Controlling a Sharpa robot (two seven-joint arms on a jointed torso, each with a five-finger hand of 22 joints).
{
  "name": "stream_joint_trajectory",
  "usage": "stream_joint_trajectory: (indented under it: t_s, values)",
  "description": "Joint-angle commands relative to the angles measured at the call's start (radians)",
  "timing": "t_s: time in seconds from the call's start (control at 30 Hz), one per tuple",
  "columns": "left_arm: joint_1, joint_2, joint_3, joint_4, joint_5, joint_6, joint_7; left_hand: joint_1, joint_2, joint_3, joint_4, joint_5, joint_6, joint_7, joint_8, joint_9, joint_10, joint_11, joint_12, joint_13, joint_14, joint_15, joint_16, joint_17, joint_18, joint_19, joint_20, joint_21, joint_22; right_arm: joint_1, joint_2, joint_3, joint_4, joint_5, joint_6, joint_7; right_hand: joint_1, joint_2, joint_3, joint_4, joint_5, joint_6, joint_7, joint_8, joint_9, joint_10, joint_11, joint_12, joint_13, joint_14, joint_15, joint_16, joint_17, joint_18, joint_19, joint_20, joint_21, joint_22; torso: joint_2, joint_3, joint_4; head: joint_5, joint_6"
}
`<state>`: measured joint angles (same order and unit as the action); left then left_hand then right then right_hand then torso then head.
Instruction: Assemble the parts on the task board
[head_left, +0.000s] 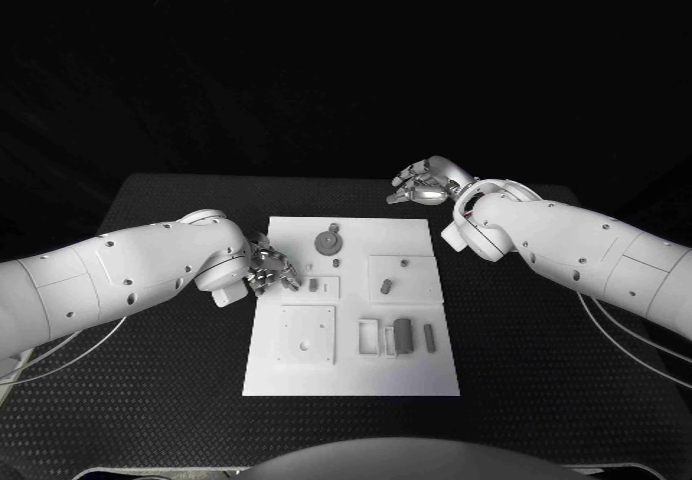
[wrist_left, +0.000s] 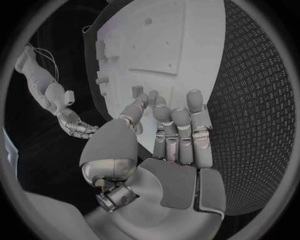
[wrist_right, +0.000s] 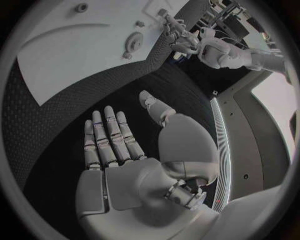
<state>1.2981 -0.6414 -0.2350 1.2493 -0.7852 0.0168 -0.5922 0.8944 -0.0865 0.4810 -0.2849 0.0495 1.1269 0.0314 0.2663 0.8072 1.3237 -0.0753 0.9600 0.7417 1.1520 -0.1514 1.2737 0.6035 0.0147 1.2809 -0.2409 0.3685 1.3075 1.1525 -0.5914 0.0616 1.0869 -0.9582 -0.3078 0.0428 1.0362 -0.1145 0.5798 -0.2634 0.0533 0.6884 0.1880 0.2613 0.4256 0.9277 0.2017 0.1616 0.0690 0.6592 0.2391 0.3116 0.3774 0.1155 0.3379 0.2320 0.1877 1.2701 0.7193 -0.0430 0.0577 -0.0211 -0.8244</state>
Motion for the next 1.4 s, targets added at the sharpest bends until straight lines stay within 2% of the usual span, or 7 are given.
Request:
stream_joint_trajectory:
  t_s: [0.03,0.67,0.87,1.0,1.4]
  values:
    - [-0.005,0.0,-0.003,-0.002,-0.017,-0.005,-0.004,0.016,0.007,-0.005,-0.002,0.001,-0.003,0.002,-0.002,-0.002,-0.007,-0.003,0.007,-0.002,-0.007,-0.001,0.004,-0.001,-0.006,0.0,-0.005,-0.001,0.019,0.0,0.0,0.0,0.001,-0.002,0.011,0.004,-0.001,0.002,-0.005,0.003,-0.001,-0.007,0.048,0.005,-0.001,0.006,-0.001,-0.006,-0.001,-0.002,0.006,-0.005,-0.002,-0.016,-0.004,0.001,-0.005,0.001,0.0,0.0,0.0002,0.0,0.0]
    - [-0.005,0.001,-0.003,-0.001,-0.042,-0.012,0.0,0.027,0.015,-0.006,-0.002,0.001,-0.002,0.002,-0.001,-0.004,-0.007,-0.003,0.008,-0.003,-0.007,-0.001,0.006,-0.002,-0.007,0.001,-0.004,-0.001,0.019,-0.001,-0.001,0.0,0.002,-0.002,0.012,0.004,-0.001,0.002,-0.005,0.004,-0.001,-0.007,0.048,0.005,-0.001,0.008,-0.001,-0.008,-0.001,-0.002,0.006,-0.005,-0.002,-0.016,-0.004,0.001,-0.006,0.003,0.0,0.0004,0.0001,-0.001,0.001]
    - [-0.005,0.002,-0.003,-0.001,-0.041,-0.023,0.003,0.047,0.036,0.001,-0.003,0.001,0.004,0.0,0.002,-0.005,-0.006,-0.005,0.01,-0.004,-0.006,0.0,0.007,-0.003,-0.007,0.002,-0.005,-0.002,0.019,-0.001,-0.001,0.0,0.002,-0.002,0.012,0.004,-0.001,0.002,-0.005,0.004,-0.001,-0.007,0.048,0.005,-0.002,0.008,-0.001,-0.008,-0.001,-0.002,0.006,-0.005,-0.002,-0.016,-0.004,0.001,-0.007,0.003,0.0,0.0005,-0.0004,-0.001,0.001]
    - [-0.005,0.003,-0.003,-0.002,-0.03,-0.023,0.003,0.066,0.042,0.025,0.003,-0.001,0.009,-0.002,0.005,-0.005,-0.004,-0.007,0.01,-0.005,-0.004,0.0,0.008,-0.004,-0.007,0.004,-0.004,-0.002,0.018,-0.001,-0.001,0.0,0.002,-0.002,0.012,0.004,-0.001,0.002,-0.005,0.004,-0.001,-0.007,0.048,0.005,-0.002,0.008,-0.001,-0.009,-0.001,-0.002,0.006,-0.005,-0.003,-0.016,-0.004,0.001,-0.007,0.003,0.0,0.0005,-0.0004,-0.001,0.001]
    - [-0.005,0.004,-0.003,-0.001,-0.019,-0.011,0.002,0.063,0.035,0.03,0.005,-0.001,0.01,-0.002,0.006,-0.006,-0.004,-0.007,0.01,-0.006,-0.005,0.001,0.009,-0.005,-0.009,0.004,-0.003,-0.002,0.019,-0.002,0.001,0.0,-0.001,-0.002,0.011,0.004,-0.002,0.002,-0.005,0.004,-0.001,-0.007,0.048,0.005,-0.002,0.009,-0.001,-0.01,-0.001,-0.002,0.006,-0.005,-0.003,-0.016,-0.004,0.001,-0.008,0.004,0.0,0.001,-0.0001,-0.001,0.0]
